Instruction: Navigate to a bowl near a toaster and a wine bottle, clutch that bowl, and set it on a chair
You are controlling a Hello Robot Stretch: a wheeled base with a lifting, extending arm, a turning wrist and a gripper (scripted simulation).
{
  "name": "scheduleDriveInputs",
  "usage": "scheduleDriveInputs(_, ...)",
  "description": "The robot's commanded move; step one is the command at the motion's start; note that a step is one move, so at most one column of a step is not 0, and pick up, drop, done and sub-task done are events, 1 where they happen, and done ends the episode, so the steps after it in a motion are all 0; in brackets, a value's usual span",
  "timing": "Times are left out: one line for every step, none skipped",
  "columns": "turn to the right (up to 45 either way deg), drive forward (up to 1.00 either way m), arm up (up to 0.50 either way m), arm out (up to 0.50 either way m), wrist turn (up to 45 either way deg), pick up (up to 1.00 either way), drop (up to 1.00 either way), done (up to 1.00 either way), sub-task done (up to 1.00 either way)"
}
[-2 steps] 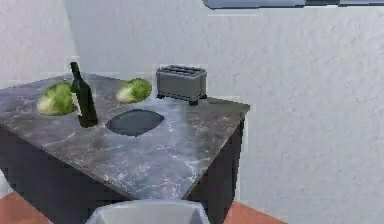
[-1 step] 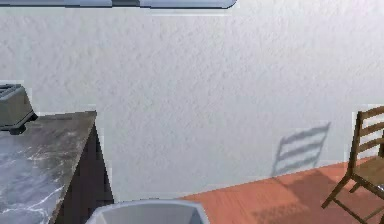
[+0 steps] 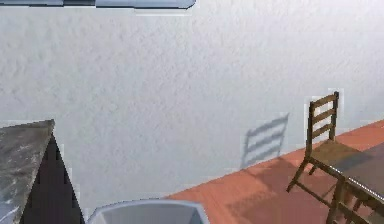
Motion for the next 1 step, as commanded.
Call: scheduleDriveInputs(0.0, 0.65, 0.00, 0.00, 0.0, 0.00, 0.00, 0.00, 0.00)
